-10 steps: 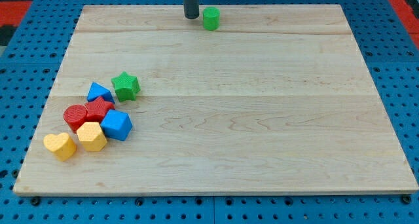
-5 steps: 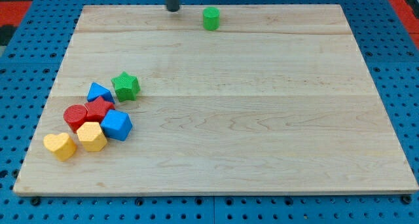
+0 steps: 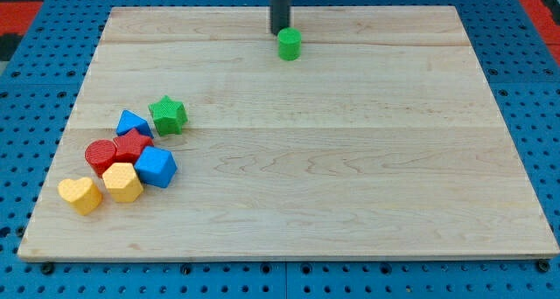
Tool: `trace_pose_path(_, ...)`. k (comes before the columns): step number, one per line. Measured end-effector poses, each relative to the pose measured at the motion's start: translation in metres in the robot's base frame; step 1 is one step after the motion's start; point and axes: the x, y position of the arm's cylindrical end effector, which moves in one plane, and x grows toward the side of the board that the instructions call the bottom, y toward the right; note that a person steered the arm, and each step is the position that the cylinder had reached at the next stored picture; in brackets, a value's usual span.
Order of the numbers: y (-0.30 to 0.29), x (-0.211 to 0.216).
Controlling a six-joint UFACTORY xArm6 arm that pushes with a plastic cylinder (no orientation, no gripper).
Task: Move the green circle towards the green star
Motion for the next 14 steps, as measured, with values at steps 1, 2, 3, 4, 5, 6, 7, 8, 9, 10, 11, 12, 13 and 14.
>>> trace_pose_path(1,-0.008,0.028)
trace_pose_path(2,-0.033,-0.004)
trace_pose_path(3,0.018,-0.008)
trace_pose_path(4,0.060,0.030)
trace_pose_path(5,0.073,0.064)
trace_pose_path(6,0.107,0.096)
trace_pose_path(7,0.066,0.115)
trace_pose_path(8,0.032,0.102)
trace_pose_path(9,0.034,0.082)
trace_pose_path(10,0.025,0.067)
trace_pose_path(11,-0.015,0.056)
trace_pose_path(12,-0.083,0.057)
trace_pose_path(13,-0.100,0.054)
trace_pose_path(14,-0.129,0.087)
